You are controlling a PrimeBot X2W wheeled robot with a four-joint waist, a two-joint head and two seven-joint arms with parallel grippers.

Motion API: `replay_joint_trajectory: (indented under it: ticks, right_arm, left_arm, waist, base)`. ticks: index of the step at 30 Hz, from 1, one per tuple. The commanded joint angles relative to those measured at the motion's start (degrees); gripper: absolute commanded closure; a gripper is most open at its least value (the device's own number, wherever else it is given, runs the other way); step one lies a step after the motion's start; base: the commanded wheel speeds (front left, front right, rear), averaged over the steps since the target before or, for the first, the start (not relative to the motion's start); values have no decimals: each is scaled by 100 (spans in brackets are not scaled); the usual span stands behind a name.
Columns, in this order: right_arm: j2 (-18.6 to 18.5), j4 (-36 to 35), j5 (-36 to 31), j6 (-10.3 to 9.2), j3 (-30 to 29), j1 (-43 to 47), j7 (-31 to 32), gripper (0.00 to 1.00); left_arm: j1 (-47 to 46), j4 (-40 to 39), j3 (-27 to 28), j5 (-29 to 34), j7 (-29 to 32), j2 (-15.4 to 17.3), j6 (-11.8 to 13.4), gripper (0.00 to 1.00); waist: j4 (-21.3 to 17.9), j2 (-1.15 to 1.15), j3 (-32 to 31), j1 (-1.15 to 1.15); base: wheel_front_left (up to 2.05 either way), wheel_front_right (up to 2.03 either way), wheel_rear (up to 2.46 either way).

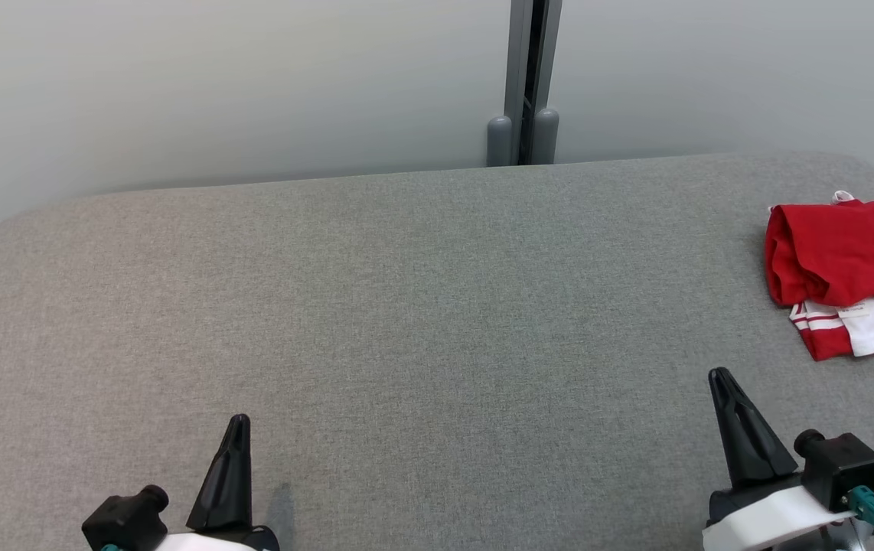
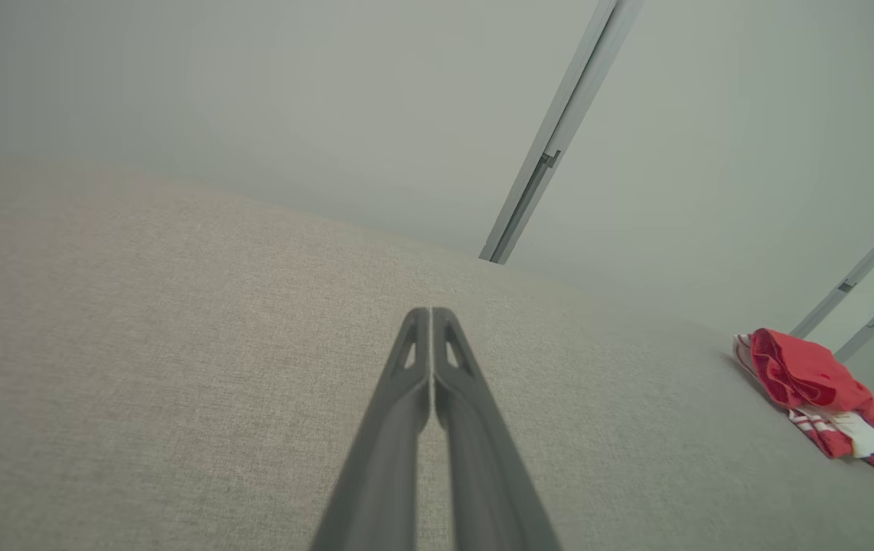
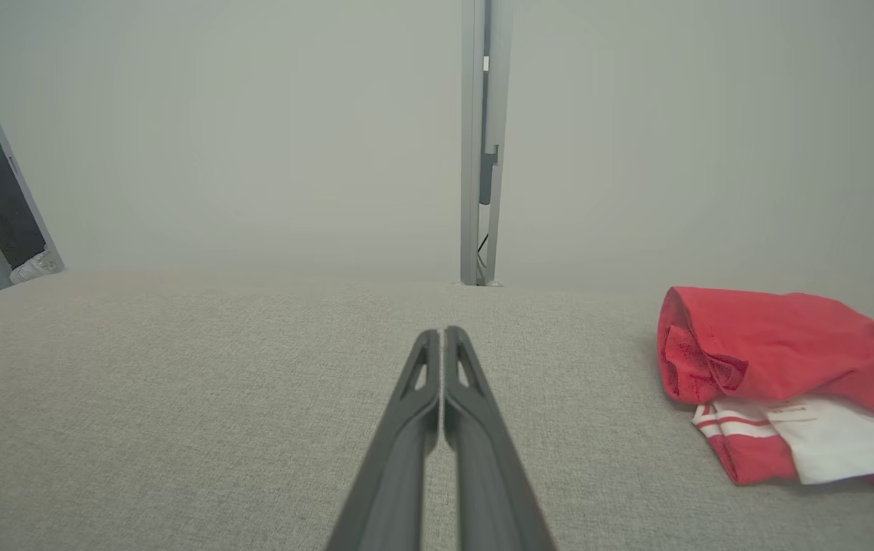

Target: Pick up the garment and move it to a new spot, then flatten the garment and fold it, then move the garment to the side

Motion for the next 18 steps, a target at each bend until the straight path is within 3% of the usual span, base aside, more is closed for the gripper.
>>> replay_joint_trajectory:
  ticks: [1,18]
  right_arm:
    - [9,26,78,0,-3,13,16,100]
    - [43,219,1981,0,-192,-235,480,100]
  left_arm:
    - [5,26,11,-61,25,-4,-3,100]
    - [-268,121,329,-1516,484,22,-79,100]
  waist:
    - [-1,-1,-1,0]
    - [-12,-1,-14,0]
  base:
    - [0,0,0]
    - [0,0,0]
